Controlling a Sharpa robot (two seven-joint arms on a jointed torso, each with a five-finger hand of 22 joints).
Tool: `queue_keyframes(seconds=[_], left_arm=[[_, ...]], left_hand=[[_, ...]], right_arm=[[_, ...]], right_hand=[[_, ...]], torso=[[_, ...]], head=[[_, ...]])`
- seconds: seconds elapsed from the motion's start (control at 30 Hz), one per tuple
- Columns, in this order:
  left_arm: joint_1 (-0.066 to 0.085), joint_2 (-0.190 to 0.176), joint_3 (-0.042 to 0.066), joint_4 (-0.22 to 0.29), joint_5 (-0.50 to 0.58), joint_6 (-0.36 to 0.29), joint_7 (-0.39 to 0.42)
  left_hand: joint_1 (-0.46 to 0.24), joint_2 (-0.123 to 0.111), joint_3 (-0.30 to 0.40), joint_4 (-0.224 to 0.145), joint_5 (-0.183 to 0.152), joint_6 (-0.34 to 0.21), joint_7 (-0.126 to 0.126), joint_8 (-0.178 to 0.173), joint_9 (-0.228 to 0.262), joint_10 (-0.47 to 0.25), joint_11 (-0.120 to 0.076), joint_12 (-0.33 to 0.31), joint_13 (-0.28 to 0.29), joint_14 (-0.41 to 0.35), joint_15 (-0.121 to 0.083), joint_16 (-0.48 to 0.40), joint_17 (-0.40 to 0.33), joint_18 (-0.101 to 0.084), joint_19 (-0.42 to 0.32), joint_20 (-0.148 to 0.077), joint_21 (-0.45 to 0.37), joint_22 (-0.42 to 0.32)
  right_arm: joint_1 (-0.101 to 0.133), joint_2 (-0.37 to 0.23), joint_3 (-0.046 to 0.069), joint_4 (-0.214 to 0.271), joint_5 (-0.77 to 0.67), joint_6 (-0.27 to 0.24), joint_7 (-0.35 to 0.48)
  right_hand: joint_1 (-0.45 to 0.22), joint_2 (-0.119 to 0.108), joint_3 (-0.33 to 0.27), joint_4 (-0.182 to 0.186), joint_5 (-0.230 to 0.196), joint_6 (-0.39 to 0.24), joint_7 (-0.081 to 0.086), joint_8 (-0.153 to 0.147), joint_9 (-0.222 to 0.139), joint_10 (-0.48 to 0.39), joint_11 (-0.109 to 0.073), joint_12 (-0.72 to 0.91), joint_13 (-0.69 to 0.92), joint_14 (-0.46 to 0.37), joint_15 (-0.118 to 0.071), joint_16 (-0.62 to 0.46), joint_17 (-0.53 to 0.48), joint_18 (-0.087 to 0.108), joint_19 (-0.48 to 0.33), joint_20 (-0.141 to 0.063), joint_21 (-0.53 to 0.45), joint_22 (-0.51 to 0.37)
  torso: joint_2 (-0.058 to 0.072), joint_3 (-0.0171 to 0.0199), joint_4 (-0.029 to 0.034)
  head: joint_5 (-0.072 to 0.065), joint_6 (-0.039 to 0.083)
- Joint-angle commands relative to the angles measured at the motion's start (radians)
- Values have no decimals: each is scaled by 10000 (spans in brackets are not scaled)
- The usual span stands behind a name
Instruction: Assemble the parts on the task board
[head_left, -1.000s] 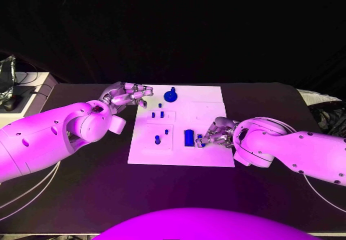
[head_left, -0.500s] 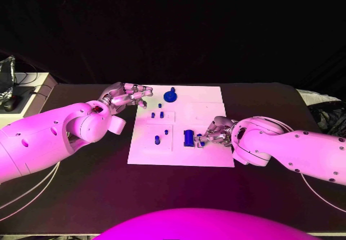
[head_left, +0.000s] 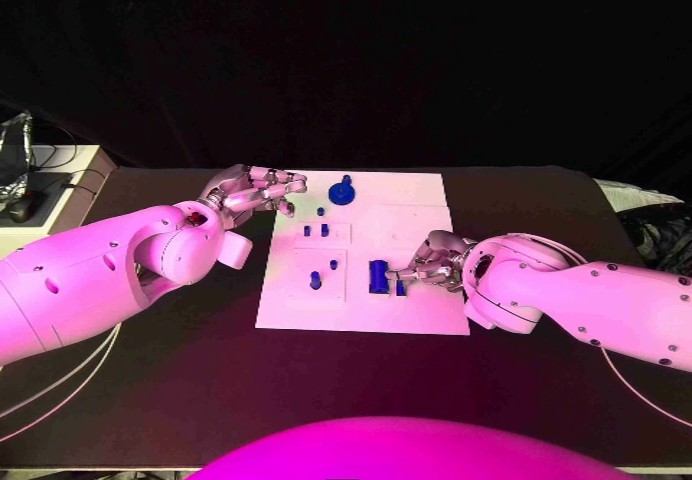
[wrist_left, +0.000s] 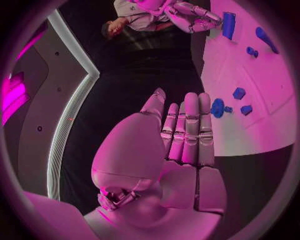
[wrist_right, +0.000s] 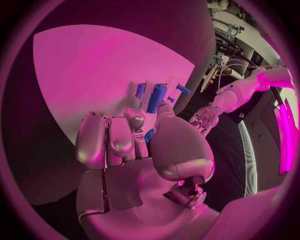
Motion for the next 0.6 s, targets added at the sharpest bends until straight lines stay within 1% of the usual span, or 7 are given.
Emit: queue_keyframes(seconds=[0.03,0.23,0.3,0.37,0.47,0.53,0.6], left_arm=[[-2,14,7,15,-28,122,54],[-2,17,7,15,-30,126,55],[-2,18,7,15,-30,127,60],[-2,20,7,16,-30,110,87],[-3,30,6,8,-8,42,179],[-4,40,6,-2,46,-35,288],[-8,59,6,-24,142,-128,441]], left_hand=[[0,68,-18,45,-9,-61,20,40,13,-69,17,65,-8,-53,5,41,-15,9,68,34,-54,9],[0,68,-18,45,-9,-61,20,40,13,-69,17,65,-8,-53,5,41,-15,9,68,34,-54,9],[0,68,-18,45,-9,-61,20,40,13,-69,17,65,-8,-53,5,41,-15,9,68,34,-54,9],[0,68,-18,45,-9,-61,20,40,13,-69,17,65,-8,-53,5,41,-15,9,68,34,-54,9],[11,59,-16,43,-9,-71,23,39,13,-53,13,79,-6,-54,2,40,-17,13,73,40,-65,17],[16,54,-17,42,-11,-58,23,43,14,-13,3,99,-5,-68,-2,28,-23,14,68,42,-73,18],[10,54,-18,50,-11,-48,10,42,14,87,-26,135,-6,-103,-14,0,-35,5,37,50,-98,11]], right_arm=[[-15,-38,-4,31,-2,-84,257],[-17,-156,-4,70,-23,-193,285],[-19,-236,-4,85,0,-320,411],[-21,-343,-4,95,144,-608,692],[-22,-524,-3,89,619,-1195,1487],[-22,-672,-2,71,1155,-1682,2366],[-21,-837,2,12,2014,-2178,3616]], right_hand=[[-97,17,26,83,-30,-4,66,18,8,-20,46,-74,-14,-14,2,-33,12,-74,450,-25,5,1593],[-22,124,73,122,124,6,63,9,-15,-1,43,-48,-4,-12,0,-32,17,-73,452,-25,16,1596],[136,207,136,7,150,15,60,16,-16,1,39,-44,-3,-13,-4,-36,14,-73,453,-27,18,1596],[382,412,230,-292,151,8,57,26,-16,19,33,-15,12,-13,-9,-46,1,-77,454,-35,29,1597],[714,442,328,-620,222,-119,143,-120,-113,-44,92,-63,-4,-30,26,-113,-77,-63,424,-11,-77,1571],[947,438,366,-909,236,-123,175,-217,-196,-119,109,-137,-44,-53,38,-227,-213,-36,390,12,-233,1534],[1348,446,481,-1243,212,-262,257,-363,-285,-225,159,-271,-114,-94,65,-390,-392,-2,326,32,-514,1466]], torso=[[0,3,-4],[3,4,1],[4,6,-2],[1,8,-4],[-11,12,-17],[-26,14,-26],[-42,15,-37]], head=[[15,-4],[10,18],[5,27],[2,44],[1,93],[-12,138],[-30,205]])
